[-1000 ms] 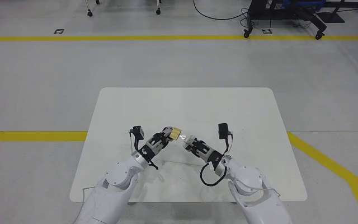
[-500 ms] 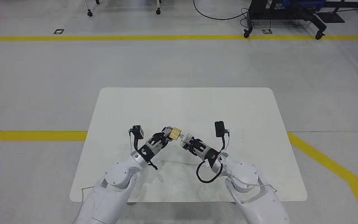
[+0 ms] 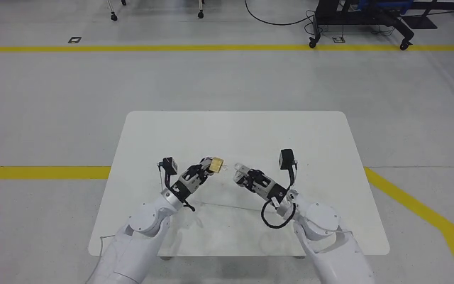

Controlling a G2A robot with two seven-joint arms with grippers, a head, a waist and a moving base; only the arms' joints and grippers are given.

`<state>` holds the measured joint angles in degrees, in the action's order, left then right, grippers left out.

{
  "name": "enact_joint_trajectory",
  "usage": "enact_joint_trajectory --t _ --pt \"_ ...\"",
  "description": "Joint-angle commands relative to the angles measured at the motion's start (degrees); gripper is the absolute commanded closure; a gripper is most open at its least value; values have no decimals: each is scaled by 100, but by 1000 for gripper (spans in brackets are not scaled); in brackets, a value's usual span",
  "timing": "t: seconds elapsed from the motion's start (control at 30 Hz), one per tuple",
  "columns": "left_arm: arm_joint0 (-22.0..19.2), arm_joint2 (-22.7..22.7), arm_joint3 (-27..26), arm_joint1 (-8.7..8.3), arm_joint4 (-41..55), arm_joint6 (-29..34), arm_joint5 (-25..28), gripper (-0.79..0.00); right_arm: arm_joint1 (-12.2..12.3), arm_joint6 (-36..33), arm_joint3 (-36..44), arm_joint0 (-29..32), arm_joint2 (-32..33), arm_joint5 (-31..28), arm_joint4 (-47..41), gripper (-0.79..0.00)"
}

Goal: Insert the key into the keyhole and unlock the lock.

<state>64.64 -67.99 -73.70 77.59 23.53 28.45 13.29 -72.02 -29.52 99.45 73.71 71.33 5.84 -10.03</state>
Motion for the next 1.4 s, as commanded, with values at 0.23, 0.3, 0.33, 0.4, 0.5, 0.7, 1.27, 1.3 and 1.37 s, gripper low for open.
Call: enact_joint_trajectory --t 0.23,0.3,0.33,0.4,0.5,0.7,1.27,1.3,1.37 --pt "44 102 -15 54 559 -11 -439 0 -52 -63 -71 152 129 -1177 -1125 0" --pt "-28 161 108 77 701 37 -604 0 -68 -251 -279 167 207 -1690 -1625 0" --pt "-76 200 178 88 726 50 -704 0 -75 -367 -371 165 237 -1891 -1884 0" --pt "-164 237 293 112 878 78 -807 0 -84 -622 -518 148 288 -2155 -2326 0" --pt "-273 275 422 155 1327 320 -971 0 -84 -900 -694 65 333 -2215 -2625 0" --pt "-525 407 771 274 2588 1028 -1615 0 -127 -905 -1120 -247 207 -2315 -2738 0" --pt "-823 629 1134 458 3178 1274 -1470 0 -125 -49 -1079 -264 55 -2121 -1243 0" --pt "-826 629 1127 460 3174 1288 -1467 0 -120 -28 -1058 -248 63 -2077 -1175 0" --pt "-823 626 1114 464 3156 1296 -1439 0 -113 -13 -1023 -221 62 -1979 -1080 0"
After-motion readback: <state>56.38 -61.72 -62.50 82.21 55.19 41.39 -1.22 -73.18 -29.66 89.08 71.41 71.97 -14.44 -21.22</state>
